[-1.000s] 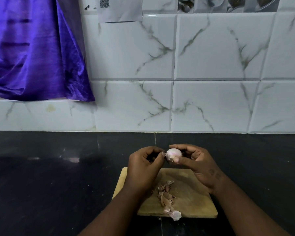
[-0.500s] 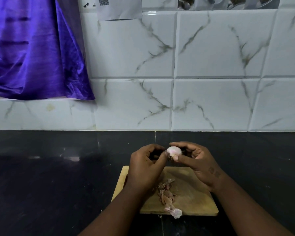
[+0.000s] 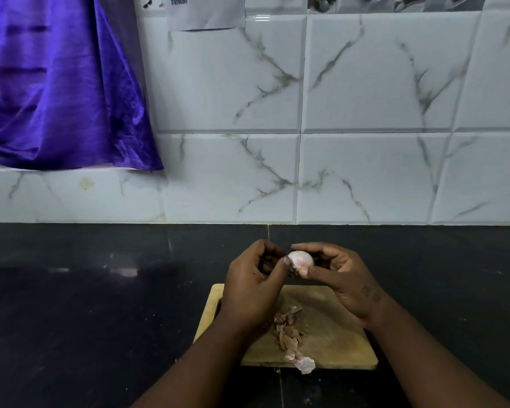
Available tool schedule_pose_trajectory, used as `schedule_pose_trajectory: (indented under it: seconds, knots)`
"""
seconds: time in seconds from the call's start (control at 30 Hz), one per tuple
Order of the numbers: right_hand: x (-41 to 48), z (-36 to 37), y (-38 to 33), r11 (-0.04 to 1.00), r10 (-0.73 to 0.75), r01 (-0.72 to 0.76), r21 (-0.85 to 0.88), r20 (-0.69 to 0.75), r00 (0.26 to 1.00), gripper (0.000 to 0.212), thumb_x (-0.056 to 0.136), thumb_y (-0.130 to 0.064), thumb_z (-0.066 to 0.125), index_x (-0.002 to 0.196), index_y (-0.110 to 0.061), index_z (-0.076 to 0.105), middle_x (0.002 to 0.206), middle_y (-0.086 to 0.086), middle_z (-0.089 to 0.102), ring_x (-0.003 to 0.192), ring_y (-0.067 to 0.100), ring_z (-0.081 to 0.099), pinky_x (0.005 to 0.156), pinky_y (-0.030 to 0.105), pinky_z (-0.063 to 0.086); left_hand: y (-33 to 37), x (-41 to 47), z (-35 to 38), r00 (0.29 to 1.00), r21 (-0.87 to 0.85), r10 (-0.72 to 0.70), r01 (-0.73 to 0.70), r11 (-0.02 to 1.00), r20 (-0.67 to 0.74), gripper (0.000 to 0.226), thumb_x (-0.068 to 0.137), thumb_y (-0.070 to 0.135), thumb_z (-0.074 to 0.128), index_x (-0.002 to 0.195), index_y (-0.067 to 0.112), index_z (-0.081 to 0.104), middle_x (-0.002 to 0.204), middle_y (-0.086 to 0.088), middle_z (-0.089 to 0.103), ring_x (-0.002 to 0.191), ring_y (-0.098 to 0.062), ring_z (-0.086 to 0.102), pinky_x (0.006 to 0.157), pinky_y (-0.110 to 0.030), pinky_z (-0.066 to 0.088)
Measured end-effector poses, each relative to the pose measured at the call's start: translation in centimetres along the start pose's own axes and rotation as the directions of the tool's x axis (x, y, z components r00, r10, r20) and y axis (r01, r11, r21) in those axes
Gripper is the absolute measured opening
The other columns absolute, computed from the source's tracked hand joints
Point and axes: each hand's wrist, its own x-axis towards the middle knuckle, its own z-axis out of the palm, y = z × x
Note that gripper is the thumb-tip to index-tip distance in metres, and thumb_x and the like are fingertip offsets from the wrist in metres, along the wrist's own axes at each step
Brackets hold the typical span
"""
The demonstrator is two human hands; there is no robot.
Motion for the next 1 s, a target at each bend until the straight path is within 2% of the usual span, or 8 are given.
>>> schedule_pose_trajectory:
  seconds: [0.1, 0.27, 0.37, 0.43, 0.57, 0.73, 0.87, 1.0]
  knots:
    - [0.0, 0.0, -0.1, 1.0, -0.008, 0.008, -0.005, -0.007, 1.0, 0.037, 0.081, 0.007, 0.076, 0.115, -0.007, 0.075, 0.114, 0.011, 0.077, 0.11, 0.027, 0.072, 0.091, 0.035, 0.06, -0.1, 0.0, 0.1, 0.999, 0.058, 0.034, -0.034, 0.998, 0.005, 0.011, 0.097, 0.02, 0.072, 0.092, 0.03, 0.07, 0.086, 0.007, 0.073, 0.077, -0.01, 0.068, 0.065, -0.026, 0.057]
    - [-0.1, 0.0, -0.1, 1.0, -0.004, 0.004, 0.006, -0.003, 1.0, 0.039, 0.079, 0.006, 0.078, 0.116, -0.007, 0.075, 0.115, 0.012, 0.077, 0.11, 0.028, 0.072, 0.093, 0.037, 0.06, -0.7, 0.2, 0.2, 0.999, 0.073, 0.026, -0.028, 0.997, 0.026, 0.017, 0.101, 0.019, 0.064, 0.091, 0.032, 0.065, 0.087, 0.004, 0.069, 0.079, -0.018, 0.067, 0.069, -0.048, 0.059]
    - [0.0, 0.1, -0.3, 1.0, -0.003, 0.003, 0.03, -0.003, 1.0, 0.039, 0.078, 0.007, 0.077, 0.114, -0.006, 0.075, 0.113, 0.012, 0.077, 0.108, 0.028, 0.073, 0.087, 0.032, 0.06, -0.8, 0.1, 0.2, 1.0, 0.092, -0.003, 0.001, 0.996, 0.028, 0.017, 0.105, 0.025, 0.057, 0.092, 0.036, 0.059, 0.09, 0.004, 0.066, 0.082, -0.022, 0.065, 0.071, -0.053, 0.058]
    - [0.0, 0.1, -0.4, 0.995, 0.007, -0.007, 0.098, 0.005, 1.0, 0.04, 0.074, 0.005, 0.08, 0.112, -0.006, 0.076, 0.113, 0.015, 0.077, 0.106, 0.028, 0.073, 0.083, 0.03, 0.06, -0.9, 0.1, 0.2, 1.0, 0.126, -0.024, 0.022, 0.992, 0.013, 0.018, 0.106, 0.026, 0.056, 0.091, 0.036, 0.056, 0.089, 0.004, 0.064, 0.081, -0.02, 0.063, 0.071, -0.051, 0.057]
    - [0.1, 0.0, -0.5, 0.973, 0.036, -0.038, 0.228, 0.012, 0.999, 0.039, 0.074, -0.002, 0.071, 0.113, -0.004, 0.076, 0.116, 0.024, 0.074, 0.105, 0.032, 0.073, 0.082, 0.034, 0.061, -0.9, 0.2, 0.0, 0.999, 0.255, -0.03, 0.02, 0.967, 0.036, 0.019, 0.105, 0.024, 0.057, 0.089, 0.033, 0.053, 0.083, 0.005, 0.059, 0.071, -0.009, 0.052, 0.061, -0.029, 0.044]
    - [0.1, -0.1, -0.6, 0.966, 0.052, -0.057, 0.252, 0.029, 0.998, 0.038, 0.077, -0.003, 0.062, 0.112, -0.005, 0.076, 0.112, 0.022, 0.074, 0.098, 0.029, 0.072, 0.081, 0.034, 0.062, -0.9, 0.3, 0.1, 0.99, 0.381, -0.076, 0.026, 0.924, 0.115, 0.019, 0.097, 0.022, 0.065, 0.084, 0.032, 0.056, 0.08, 0.008, 0.062, 0.071, -0.009, 0.057, 0.06, -0.027, 0.043]
    - [0.1, -0.1, -0.5, 0.956, 0.095, -0.104, 0.273, 0.048, 0.994, 0.038, 0.077, -0.004, 0.062, 0.113, -0.004, 0.076, 0.111, 0.022, 0.074, 0.094, 0.027, 0.072, 0.077, 0.033, 0.061, -0.8, 0.2, -0.2, 0.989, 0.337, -0.05, -0.001, 0.941, 0.141, 0.026, 0.084, 0.01, 0.067, 0.084, 0.036, 0.064, 0.081, 0.012, 0.067, 0.073, -0.005, 0.063, 0.061, -0.02, 0.044]
    - [0.1, 0.0, -0.4, 0.948, 0.137, -0.15, 0.281, 0.063, 0.989, 0.037, 0.079, -0.006, 0.061, 0.114, -0.004, 0.075, 0.112, 0.026, 0.073, 0.094, 0.029, 0.071, 0.078, 0.032, 0.061, -1.1, 0.3, -0.2, 0.994, 0.288, 0.034, -0.061, 0.956, 0.101, 0.014, 0.09, 0.022, 0.065, 0.076, 0.026, 0.065, 0.069, 0.004, 0.063, 0.065, -0.013, 0.06, 0.058, -0.041, 0.051]
